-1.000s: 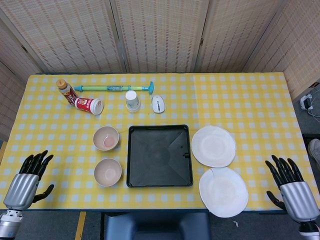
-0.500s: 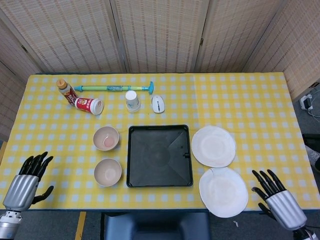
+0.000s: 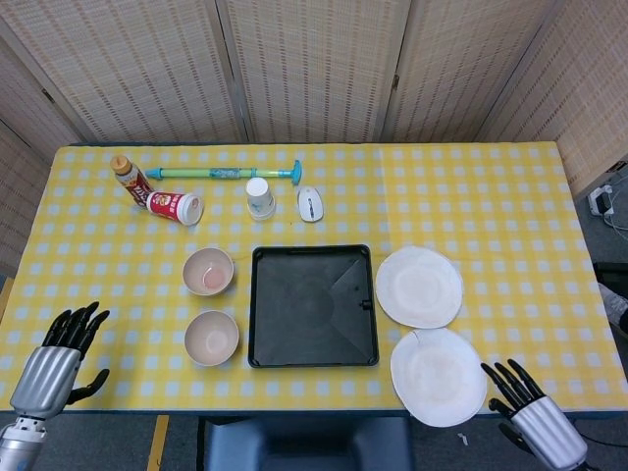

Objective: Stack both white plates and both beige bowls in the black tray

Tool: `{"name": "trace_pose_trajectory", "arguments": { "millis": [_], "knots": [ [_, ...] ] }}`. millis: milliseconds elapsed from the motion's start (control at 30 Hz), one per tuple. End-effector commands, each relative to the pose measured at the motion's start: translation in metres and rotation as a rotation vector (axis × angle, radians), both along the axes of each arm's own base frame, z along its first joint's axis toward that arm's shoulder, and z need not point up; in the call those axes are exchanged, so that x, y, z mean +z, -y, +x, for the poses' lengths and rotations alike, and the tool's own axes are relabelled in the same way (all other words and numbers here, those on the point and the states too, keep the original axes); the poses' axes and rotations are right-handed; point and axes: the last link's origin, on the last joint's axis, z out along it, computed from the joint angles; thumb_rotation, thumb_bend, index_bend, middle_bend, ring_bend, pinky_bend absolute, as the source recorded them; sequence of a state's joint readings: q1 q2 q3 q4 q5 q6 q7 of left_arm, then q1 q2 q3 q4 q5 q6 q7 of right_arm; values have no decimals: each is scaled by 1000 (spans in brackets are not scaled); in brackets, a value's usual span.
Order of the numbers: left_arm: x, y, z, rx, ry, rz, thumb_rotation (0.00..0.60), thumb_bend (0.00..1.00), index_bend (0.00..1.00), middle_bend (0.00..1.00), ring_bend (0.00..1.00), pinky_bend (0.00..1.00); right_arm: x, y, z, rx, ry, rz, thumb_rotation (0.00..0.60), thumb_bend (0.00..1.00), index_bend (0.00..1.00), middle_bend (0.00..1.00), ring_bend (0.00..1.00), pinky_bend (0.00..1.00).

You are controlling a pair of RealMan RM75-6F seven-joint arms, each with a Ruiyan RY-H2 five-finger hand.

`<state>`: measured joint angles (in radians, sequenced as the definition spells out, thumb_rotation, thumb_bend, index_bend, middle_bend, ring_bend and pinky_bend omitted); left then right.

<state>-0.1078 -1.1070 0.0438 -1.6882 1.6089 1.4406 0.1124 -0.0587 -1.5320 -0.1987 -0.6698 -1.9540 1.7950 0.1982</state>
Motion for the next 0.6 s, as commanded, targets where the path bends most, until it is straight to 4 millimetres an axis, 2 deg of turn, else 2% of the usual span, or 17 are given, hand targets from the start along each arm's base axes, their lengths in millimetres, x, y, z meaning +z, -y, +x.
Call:
{"name": "trace_pose_trajectory", "arguments": {
  "millis": [33,600],
  "knots": [
    [0,0,1,0,1,1,600,340,0,16,0,0,-14,1,2,43,-24,-11,600,273,503,50,58,1],
    [8,1,-1,10,18,12,600,344,0,16,0,0,-43,7,0,53,-13,49,600,274,528,93,100,1]
  ]
}}
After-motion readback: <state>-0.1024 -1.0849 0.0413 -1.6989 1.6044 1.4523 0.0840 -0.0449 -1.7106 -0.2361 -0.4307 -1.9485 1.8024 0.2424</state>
